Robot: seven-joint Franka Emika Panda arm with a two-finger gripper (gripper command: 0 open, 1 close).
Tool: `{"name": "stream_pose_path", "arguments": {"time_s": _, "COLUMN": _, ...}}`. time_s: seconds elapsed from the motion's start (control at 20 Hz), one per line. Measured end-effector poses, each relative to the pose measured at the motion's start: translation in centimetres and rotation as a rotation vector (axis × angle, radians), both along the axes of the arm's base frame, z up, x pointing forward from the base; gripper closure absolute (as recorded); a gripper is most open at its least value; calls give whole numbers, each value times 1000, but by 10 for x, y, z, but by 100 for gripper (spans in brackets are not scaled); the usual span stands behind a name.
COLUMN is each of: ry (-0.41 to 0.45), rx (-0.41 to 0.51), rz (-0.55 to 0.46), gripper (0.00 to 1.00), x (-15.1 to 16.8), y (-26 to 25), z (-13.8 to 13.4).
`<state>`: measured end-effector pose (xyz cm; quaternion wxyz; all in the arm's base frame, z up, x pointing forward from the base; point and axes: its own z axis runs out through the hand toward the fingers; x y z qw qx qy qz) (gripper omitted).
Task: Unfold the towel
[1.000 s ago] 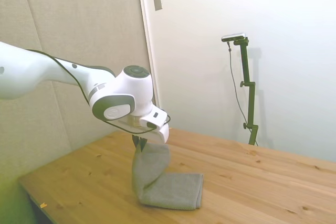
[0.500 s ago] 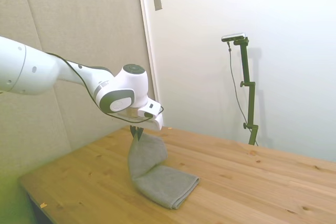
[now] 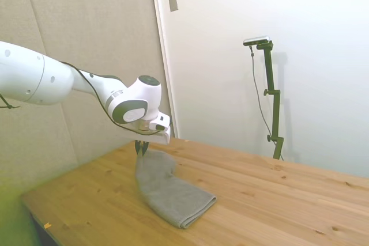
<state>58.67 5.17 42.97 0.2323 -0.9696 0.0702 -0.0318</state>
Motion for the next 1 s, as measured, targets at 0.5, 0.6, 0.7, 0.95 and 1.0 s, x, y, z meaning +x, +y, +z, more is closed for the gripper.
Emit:
{"name": "stream_pose_path", "arguments": {"time_s": 0.5, "ry": 51, "rx": 16, "rz": 233, "gripper": 0, "x": -7, "y": 28, "z": -14}}
{"name": "stream_pose_path", "arguments": {"time_s": 0.6, "ry": 52, "rx": 16, "rz": 240, "gripper": 0, "x": -8, "y": 29, "z": -14}}
{"name": "stream_pose_path", "arguments": {"time_s": 0.7, "ry": 49, "rx": 15, "rz": 246, "gripper": 0, "x": -8, "y": 29, "z": -14}}
{"name": "stream_pose_path", "arguments": {"time_s": 0.95, "ry": 72, "rx": -48, "rz": 208, "gripper": 0, "x": -25, "y": 28, "z": -3}}
{"name": "stream_pose_path", "arguments": {"time_s": 1.0, "ry": 80, "rx": -82, "rz": 172, "gripper": 0, "x": -29, "y": 30, "z": 1}}
